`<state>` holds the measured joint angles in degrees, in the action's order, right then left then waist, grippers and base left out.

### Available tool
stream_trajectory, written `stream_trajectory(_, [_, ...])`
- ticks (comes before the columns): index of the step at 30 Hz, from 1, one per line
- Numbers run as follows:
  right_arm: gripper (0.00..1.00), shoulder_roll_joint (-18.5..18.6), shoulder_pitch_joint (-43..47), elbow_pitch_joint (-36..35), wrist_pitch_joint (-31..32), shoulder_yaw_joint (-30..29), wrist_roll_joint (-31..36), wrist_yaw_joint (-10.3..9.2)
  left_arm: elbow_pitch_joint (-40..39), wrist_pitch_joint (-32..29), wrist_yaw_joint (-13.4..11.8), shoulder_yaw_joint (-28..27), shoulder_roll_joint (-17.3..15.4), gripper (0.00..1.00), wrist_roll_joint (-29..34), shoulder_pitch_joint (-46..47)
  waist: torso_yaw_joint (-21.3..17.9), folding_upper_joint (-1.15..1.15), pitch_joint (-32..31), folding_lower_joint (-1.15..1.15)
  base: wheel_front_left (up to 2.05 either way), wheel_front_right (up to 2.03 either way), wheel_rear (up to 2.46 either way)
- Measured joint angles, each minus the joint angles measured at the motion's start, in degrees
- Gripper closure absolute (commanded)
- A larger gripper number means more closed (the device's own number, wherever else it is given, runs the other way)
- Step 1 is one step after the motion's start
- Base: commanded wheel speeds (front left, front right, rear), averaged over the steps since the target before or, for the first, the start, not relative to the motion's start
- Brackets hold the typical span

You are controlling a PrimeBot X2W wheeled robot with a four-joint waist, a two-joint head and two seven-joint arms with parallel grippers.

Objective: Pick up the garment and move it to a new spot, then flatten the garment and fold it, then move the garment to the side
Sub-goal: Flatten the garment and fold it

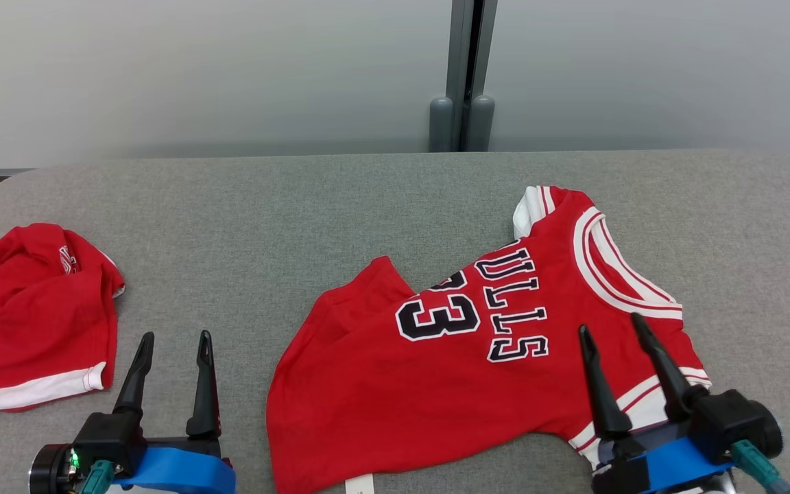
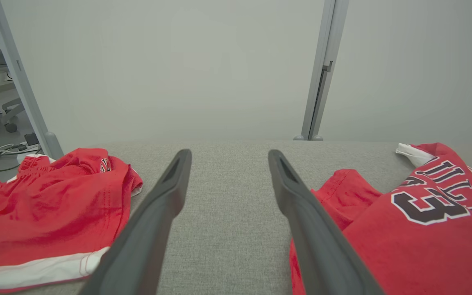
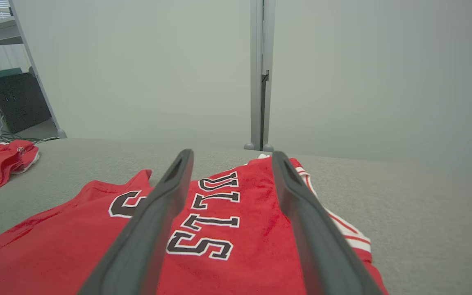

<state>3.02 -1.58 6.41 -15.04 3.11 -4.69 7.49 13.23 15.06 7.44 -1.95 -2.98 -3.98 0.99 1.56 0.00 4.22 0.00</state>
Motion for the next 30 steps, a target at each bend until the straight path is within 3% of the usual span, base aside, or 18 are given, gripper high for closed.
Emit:
stream_trajectory(4, [0.00, -0.22, -0.01, 1.70, 0.00, 3.36, -1.44, 0.00, 0.35, 0.00, 0.00, 0.33, 0.01, 0.00, 0.00, -0.01, 0.24, 0.00, 0.02, 0.00, 0.00, 0.00, 0.00])
stream_trajectory(17, [0.00, -0.20, -1.53, 3.47, 0.00, 3.00, -1.49, 0.00, 4.98, 0.00, 0.00, 6.30, -0.82, 0.00, -0.23, 1.13, -1.04, 0.00, 1.00, 0.00, 0.00, 0.00, 0.00])
stream_trajectory(30, [0.00, -0.20, -2.34, 5.88, 0.00, 3.03, -1.94, 0.00, 15.69, 0.00, 0.00, 12.21, -1.46, 0.00, -2.36, 1.86, -2.19, 0.00, 2.51, 0.00, 0.00, 0.00, 0.00])
